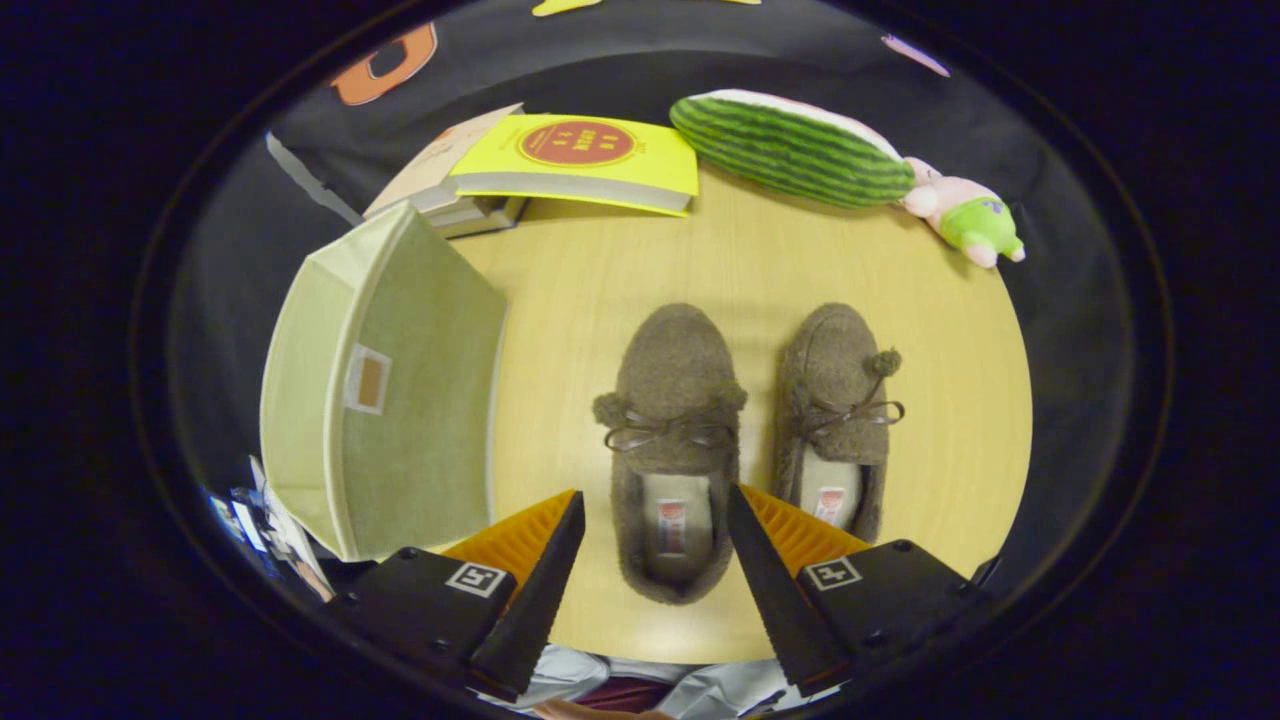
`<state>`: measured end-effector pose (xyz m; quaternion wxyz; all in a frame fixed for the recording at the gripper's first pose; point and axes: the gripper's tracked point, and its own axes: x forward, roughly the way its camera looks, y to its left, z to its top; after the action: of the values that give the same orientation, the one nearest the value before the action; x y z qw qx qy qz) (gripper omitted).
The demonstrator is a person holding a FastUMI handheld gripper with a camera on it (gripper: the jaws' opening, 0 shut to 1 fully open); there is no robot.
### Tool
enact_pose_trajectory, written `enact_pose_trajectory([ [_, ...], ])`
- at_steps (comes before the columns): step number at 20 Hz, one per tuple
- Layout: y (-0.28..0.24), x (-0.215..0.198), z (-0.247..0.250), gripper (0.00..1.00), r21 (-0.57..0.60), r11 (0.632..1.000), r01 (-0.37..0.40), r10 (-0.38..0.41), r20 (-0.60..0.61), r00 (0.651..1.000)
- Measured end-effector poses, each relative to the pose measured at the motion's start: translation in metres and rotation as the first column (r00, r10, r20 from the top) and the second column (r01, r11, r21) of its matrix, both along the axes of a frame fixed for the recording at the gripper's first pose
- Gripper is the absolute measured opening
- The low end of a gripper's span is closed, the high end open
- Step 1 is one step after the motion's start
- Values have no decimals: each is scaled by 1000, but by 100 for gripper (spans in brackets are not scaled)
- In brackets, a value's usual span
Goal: Open the storage box then place both shoes into the box .Put the left shoe in first, then the right shoe, with the right side of both shoes facing outward in a uniform manner.
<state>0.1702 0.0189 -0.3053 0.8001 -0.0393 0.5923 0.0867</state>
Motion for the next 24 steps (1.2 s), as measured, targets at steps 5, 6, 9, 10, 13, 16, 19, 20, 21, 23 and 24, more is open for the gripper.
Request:
enact_pose_trajectory([
  [5, -23, -1, -33, 68, -62, 998, -25, 22, -56, 998],
  [6, -23, -3, -39, 52, -60, 998, -26, 22, -74, 997],
  [9, -36, -1, -55, 10, -124, 992, -37, 27, -81, 996],
  [10, -34, 1, -58, 7, -126, 992, -18, 8, -79, 997],
  [13, -28, -2, -49, 6, -99, 995, -16, 8, -79, 997],
  [16, -17, -6, -32, 6, -36, 999, 13, -16, -83, 996],
  [19, -11, -5, -4, 6, -2, 999, 39, -39, -62, 997],
  [20, -8, -6, 4, 6, 11, 999, 51, -50, -58, 997],
  [21, -3, -7, 13, 6, 36, 998, 59, -57, -61, 997],
  [23, 8, -8, 33, 6, 90, 993, 79, -73, -67, 995],
  [24, 13, -7, 42, 6, 108, 990, 88, -82, -60, 995],
])
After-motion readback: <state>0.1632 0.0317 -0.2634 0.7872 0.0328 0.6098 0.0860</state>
